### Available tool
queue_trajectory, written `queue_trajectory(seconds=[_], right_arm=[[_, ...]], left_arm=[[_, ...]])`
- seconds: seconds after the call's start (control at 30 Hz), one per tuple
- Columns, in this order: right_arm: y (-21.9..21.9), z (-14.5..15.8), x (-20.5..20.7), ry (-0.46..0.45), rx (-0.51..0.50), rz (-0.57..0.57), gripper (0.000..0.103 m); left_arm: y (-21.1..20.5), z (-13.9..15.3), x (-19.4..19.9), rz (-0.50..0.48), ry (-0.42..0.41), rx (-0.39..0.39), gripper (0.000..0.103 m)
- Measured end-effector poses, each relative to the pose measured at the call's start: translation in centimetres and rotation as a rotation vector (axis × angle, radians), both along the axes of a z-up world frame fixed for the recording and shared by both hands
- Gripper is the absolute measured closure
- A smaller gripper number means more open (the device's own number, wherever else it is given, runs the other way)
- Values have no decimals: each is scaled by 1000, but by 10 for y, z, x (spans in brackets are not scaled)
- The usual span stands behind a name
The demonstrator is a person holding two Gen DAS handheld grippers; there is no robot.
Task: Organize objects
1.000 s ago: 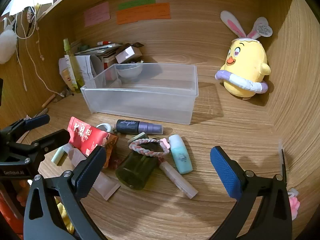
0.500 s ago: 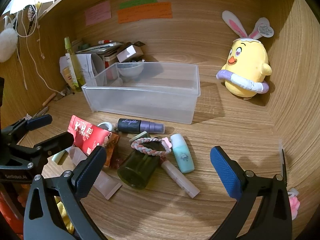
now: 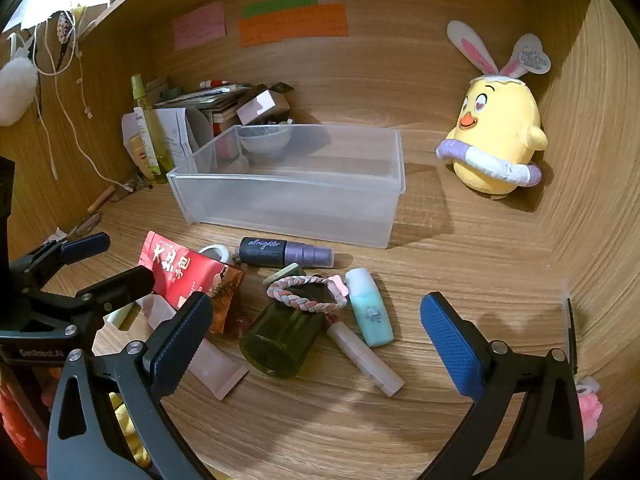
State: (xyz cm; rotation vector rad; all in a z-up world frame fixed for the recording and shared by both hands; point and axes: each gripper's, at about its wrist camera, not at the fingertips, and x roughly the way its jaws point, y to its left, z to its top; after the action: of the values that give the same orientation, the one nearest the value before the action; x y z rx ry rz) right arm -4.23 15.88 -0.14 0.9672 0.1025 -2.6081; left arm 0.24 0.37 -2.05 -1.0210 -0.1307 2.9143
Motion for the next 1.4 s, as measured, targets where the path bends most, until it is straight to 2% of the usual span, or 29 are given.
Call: queue_trajectory(seconds=[0.93, 1.13, 1.4], right_arm=[[1, 3, -1, 10, 3, 9, 0], [8, 1, -10, -26, -26, 26, 0], [13, 0, -23, -25, -18, 9, 0]], left_arm=[[0, 1, 4, -28, 2, 7, 0], [-5, 1, 3, -40, -15, 34, 0], [-21, 6, 2, -5, -3, 45, 0]])
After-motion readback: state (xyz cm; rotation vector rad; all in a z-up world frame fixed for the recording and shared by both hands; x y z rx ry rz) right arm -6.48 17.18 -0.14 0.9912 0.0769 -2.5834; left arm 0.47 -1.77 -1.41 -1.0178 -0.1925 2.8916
